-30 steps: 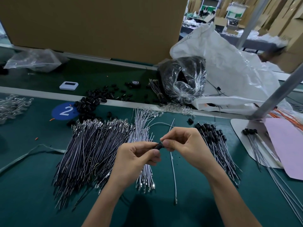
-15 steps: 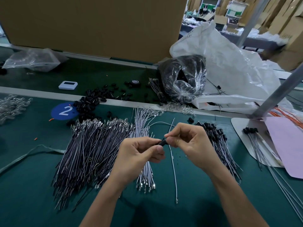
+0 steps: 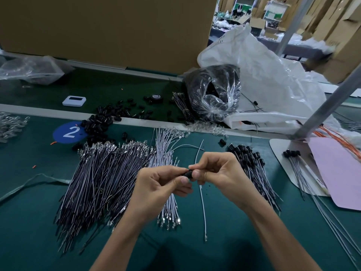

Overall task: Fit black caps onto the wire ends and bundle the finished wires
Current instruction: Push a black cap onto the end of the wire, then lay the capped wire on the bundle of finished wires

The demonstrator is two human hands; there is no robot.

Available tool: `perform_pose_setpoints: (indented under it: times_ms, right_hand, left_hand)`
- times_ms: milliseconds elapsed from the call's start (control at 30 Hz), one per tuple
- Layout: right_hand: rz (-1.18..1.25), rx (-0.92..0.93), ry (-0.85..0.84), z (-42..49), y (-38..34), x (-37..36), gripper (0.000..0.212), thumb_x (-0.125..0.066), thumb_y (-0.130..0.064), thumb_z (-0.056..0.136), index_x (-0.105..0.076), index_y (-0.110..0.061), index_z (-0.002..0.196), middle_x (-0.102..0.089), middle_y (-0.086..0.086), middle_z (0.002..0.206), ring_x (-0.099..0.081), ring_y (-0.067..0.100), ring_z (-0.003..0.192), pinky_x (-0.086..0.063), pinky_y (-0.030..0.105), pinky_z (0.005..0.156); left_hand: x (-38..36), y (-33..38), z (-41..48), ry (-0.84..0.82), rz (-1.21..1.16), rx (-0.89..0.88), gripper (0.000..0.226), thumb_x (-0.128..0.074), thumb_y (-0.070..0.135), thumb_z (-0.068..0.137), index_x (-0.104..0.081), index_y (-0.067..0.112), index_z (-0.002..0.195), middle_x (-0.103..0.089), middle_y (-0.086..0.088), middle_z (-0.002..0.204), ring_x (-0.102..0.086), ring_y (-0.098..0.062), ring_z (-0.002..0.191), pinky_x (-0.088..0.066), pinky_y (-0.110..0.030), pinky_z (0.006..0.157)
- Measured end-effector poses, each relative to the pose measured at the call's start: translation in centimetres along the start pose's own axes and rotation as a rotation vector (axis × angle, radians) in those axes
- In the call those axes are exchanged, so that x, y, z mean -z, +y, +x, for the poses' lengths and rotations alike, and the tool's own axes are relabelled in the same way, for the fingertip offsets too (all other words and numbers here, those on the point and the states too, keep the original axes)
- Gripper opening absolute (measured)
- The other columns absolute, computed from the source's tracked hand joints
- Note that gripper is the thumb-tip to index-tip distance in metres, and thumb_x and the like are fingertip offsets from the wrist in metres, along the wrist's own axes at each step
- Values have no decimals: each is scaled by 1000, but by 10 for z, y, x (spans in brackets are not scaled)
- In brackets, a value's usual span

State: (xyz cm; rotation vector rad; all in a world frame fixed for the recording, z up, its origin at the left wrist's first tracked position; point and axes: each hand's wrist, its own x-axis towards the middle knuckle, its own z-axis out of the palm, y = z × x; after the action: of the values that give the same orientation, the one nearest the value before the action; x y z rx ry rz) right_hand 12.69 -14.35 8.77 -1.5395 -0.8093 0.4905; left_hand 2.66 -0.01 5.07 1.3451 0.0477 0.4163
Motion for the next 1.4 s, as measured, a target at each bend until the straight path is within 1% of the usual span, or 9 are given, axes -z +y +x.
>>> perform_pose_setpoints:
  times_ms: [200,433,533,733,800,867,1000,1300,1400]
  right_hand:
    - [-106,53,66,-12,3,-6,12,-70,-8,83,-66,-18,78,-69,-8,74,-62,5,71,-50,18,68]
    - [323,19,185,-30,4,0,13,-60,-27,89,-66,-16,86,-71,8,87,-66,17,77,-54,24,73]
    - [467,-80,392,-36,-4,38,22,-51,-26,86,-62,-7,89,-69,9,73,-66,16,62,-57,24,61]
    - [-290,-214,631,-30,1,127,38,-58,-38,85,-68,-4,98,-70,3,71,-61,7,58,-51,21,55]
    - [-558,-233,646,-20,13,143,45,-59,-46,84,-71,-6,100,-71,8,76,-61,12,62,-46,27,61]
    - [-792,-287,612,-11,27,149,46,-55,-49,89,-73,-9,105,-73,11,84,-64,20,70,-45,30,65]
    - [-1110,-421,467,0,54,133,46,-46,-43,99,-62,-10,126,-69,17,113,-63,30,99,-47,35,83]
    - [-907,-157,422,-17,60,48,22,-62,-24,95,-71,-12,110,-69,2,101,-57,5,75,-40,14,71]
    - [-808,-119,431,-23,60,27,16,-64,-20,93,-73,-13,105,-69,-4,96,-57,-2,76,-38,4,66]
  left_hand:
    - [-9,-4,-7,35,-116,75,18,-70,11,72,-77,13,88,-74,-16,75,-74,-27,67,-57,-25,58]
    - [-22,-8,-14,-82,-186,219,52,-75,24,68,-58,10,115,-74,-20,82,-74,-29,70,-58,-28,59]
    - [-10,-9,-21,-7,-83,239,38,-68,25,76,-62,7,109,-75,-17,80,-73,-27,68,-58,-28,59]
    - [41,-15,-26,516,676,-11,30,-71,16,85,-67,26,113,-72,11,93,-66,-9,67,-54,-18,64]
    - [55,-15,-22,559,940,-54,38,-72,12,84,-65,21,121,-67,8,106,-61,-11,93,-45,-22,87]
    - [64,-14,-16,545,1166,18,38,-76,15,82,-68,17,119,-69,0,109,-55,-22,107,-43,-34,90]
    - [67,-10,-6,445,1311,218,30,-78,22,81,-73,19,110,-71,-10,99,-61,-28,95,-49,-42,87]
    - [64,-8,1,399,1387,229,10,-61,19,94,-71,17,98,-70,1,92,-57,-18,91,-45,-35,89]
    - [60,-5,-2,444,1339,173,7,-61,13,93,-67,11,94,-63,-1,78,-52,-18,75,-45,-35,73]
